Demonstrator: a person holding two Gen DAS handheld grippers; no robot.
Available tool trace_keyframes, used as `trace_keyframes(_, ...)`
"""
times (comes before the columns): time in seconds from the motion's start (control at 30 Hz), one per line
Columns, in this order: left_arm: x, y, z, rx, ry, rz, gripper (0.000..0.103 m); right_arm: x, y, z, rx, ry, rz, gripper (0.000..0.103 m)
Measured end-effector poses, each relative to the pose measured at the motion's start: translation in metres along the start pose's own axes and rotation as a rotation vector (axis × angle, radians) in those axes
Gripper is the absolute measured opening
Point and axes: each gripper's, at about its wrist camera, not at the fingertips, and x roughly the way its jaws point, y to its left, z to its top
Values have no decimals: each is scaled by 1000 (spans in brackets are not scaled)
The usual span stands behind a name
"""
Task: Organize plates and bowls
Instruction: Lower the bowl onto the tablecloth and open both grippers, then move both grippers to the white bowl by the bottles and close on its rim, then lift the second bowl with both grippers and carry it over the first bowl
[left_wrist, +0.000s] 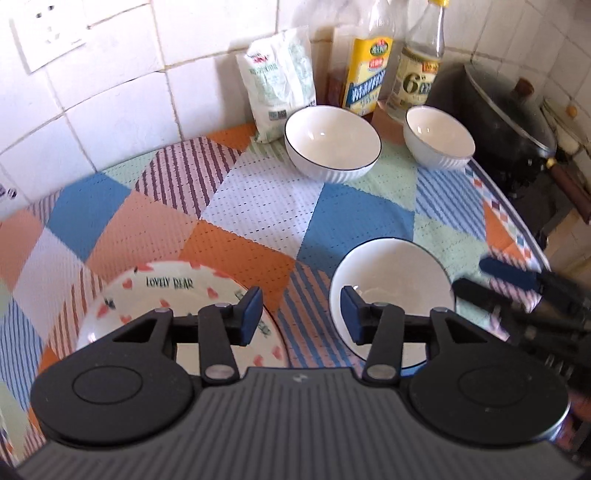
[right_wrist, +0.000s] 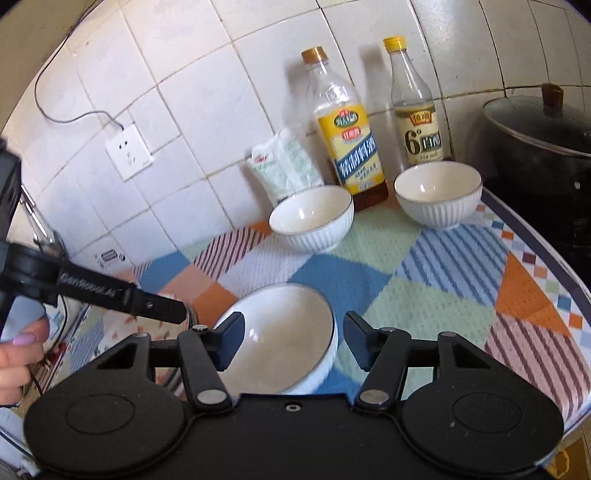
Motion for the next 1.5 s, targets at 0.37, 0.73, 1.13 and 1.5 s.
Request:
trace_keyframes(0.37,30,21,55,87,-70,0,49,51,10,36,-92,-14,-2,39)
trace_keyframes(0.73,94,28,96,73,-67,-5,51,123,-38,65,183,1,3,45)
trace_keyframes(1.13,130,38,121,-129,-15,-87,49,172,-63,79,351,64,-34,63)
trace_keyframes(1.5,148,14,120,-86,-11,-95,18,178,-70,77,288,120,-63,22)
